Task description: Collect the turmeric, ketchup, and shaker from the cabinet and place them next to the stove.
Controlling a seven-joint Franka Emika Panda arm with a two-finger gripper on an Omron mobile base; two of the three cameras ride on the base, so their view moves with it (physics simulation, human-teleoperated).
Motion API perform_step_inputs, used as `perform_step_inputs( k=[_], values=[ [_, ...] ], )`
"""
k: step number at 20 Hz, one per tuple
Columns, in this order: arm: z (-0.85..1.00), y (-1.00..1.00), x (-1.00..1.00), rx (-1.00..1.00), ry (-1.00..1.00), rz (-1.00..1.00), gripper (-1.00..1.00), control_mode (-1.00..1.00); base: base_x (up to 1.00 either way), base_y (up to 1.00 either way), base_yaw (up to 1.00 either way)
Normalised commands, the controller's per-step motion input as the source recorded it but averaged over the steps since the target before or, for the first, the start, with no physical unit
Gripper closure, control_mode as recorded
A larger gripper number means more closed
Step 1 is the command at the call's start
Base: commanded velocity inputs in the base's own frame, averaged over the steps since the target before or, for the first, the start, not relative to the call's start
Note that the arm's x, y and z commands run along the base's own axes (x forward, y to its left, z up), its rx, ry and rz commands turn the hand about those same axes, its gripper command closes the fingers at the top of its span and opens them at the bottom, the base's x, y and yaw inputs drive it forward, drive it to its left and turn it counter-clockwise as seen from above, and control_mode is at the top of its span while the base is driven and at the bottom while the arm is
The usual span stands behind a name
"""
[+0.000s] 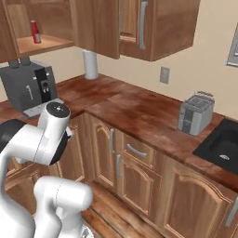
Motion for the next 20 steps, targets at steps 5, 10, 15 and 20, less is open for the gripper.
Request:
perform_step_inputs(
  k=[5, 10, 15, 20],
  values=[
    [0.00, 0.00, 0.00, 0.00, 0.00, 0.00, -1.00, 1.00, 0.29, 0.00, 0.32],
    [0.00, 0.00, 0.00, 0.00, 0.00, 0.00, -1.00, 1.00, 0.43, -0.17, 0.34],
    [0.00, 0.00, 0.00, 0.00, 0.00, 0.00, -1.00, 1.00, 0.47, -0.22, 0.35],
    [0.00, 0.00, 0.00, 0.00, 0.00, 0.00, -1.00, 1.00, 0.58, -0.13, 0.37]
  ],
)
